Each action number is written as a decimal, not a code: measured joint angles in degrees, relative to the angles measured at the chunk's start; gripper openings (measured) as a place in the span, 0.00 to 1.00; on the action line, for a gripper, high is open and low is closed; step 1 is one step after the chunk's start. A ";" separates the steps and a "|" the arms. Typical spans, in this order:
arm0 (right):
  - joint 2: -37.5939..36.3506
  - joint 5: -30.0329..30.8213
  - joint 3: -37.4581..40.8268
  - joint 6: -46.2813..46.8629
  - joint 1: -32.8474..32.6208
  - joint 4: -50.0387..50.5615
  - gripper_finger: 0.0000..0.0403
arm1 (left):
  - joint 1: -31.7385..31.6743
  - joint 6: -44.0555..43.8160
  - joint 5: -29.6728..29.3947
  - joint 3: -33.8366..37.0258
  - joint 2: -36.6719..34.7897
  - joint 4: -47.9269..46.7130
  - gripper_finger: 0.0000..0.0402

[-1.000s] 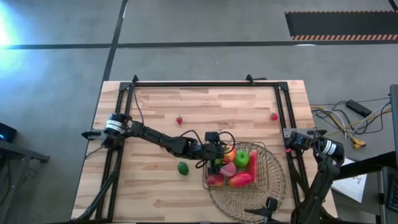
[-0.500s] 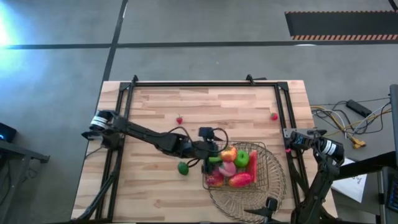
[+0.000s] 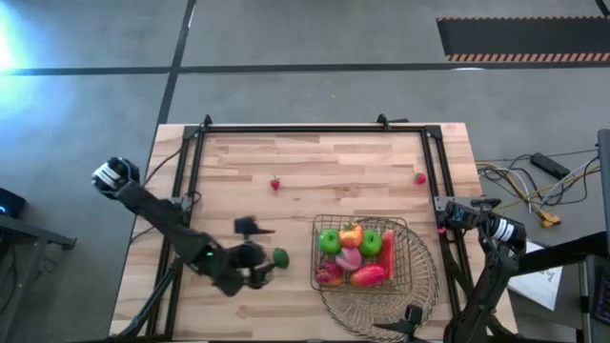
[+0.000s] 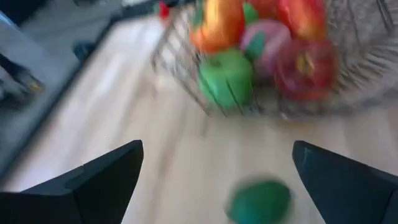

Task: Build produce basket
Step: Put the lime into the wire basket

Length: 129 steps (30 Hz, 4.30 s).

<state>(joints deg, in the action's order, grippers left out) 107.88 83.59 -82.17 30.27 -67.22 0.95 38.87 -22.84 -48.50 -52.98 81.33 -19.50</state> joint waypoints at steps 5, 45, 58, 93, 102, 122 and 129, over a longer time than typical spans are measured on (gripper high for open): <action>0.28 0.18 -0.02 0.15 0.03 -0.39 0.51 | 7.26 -9.90 -0.35 13.75 -4.56 12.94 0.98; 0.24 0.20 -1.70 -7.73 4.07 0.07 0.51 | -7.32 11.42 31.28 22.56 15.21 50.11 0.88; 0.17 -0.02 -1.68 -6.97 4.14 0.07 0.51 | -6.95 6.67 32.64 22.57 10.07 37.21 0.53; 0.15 -34.88 -9.96 -56.57 22.43 8.87 0.58 | -5.51 14.15 39.16 -1.11 7.60 36.43 0.58; 0.15 -37.48 -9.94 -66.64 25.04 9.12 0.74 | -6.11 13.28 39.14 -1.08 7.60 36.43 0.58; 0.20 -47.17 -9.90 -80.82 31.74 9.84 0.63 | -7.03 12.71 39.29 -1.00 7.60 36.36 0.59; 2.84 -47.54 -9.90 -81.05 32.58 9.63 0.49 | -7.03 12.73 39.44 -1.00 7.60 36.41 0.59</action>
<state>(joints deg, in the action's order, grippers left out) 110.72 36.05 -92.07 -50.78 -34.64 10.58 31.83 -10.11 -9.06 -53.98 88.92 16.91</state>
